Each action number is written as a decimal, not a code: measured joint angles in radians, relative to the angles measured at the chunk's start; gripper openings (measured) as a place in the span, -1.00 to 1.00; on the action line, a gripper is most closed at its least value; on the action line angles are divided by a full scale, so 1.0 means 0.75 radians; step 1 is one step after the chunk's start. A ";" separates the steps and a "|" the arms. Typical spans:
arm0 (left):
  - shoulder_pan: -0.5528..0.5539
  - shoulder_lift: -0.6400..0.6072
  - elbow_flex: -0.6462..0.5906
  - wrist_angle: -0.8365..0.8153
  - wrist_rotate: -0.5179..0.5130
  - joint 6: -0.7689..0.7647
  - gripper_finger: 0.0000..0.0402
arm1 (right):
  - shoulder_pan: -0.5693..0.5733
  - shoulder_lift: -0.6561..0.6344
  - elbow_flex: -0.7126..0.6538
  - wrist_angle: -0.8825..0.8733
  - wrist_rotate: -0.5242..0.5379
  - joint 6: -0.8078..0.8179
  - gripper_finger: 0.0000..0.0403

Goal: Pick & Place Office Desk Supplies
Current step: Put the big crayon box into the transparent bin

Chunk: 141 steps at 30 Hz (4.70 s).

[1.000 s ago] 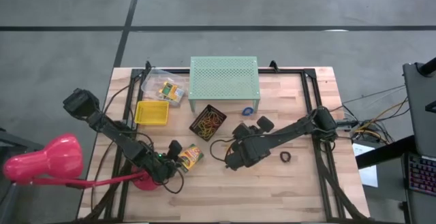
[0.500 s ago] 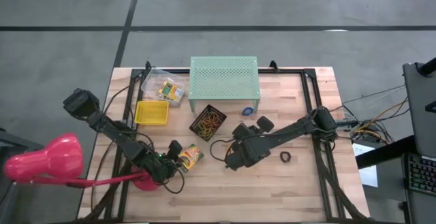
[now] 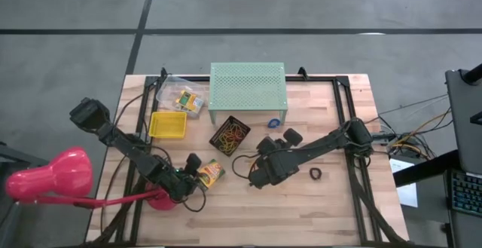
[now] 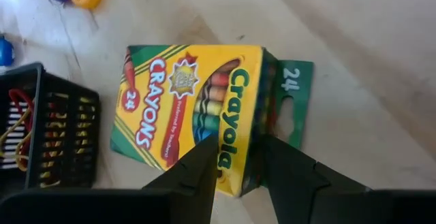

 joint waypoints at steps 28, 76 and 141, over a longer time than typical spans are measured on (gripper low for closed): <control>0.047 0.000 -0.001 0.001 0.030 0.043 -0.41 | 0.000 0.000 0.000 0.000 0.008 -0.007 -0.96; 0.093 -0.041 0.055 -0.186 -0.096 0.147 -1.00 | 0.000 0.000 0.000 0.003 0.009 -0.027 -0.96; 0.774 -0.801 0.562 -1.007 -0.749 -0.871 -1.00 | -0.001 0.000 -0.004 0.004 0.042 -0.041 -0.96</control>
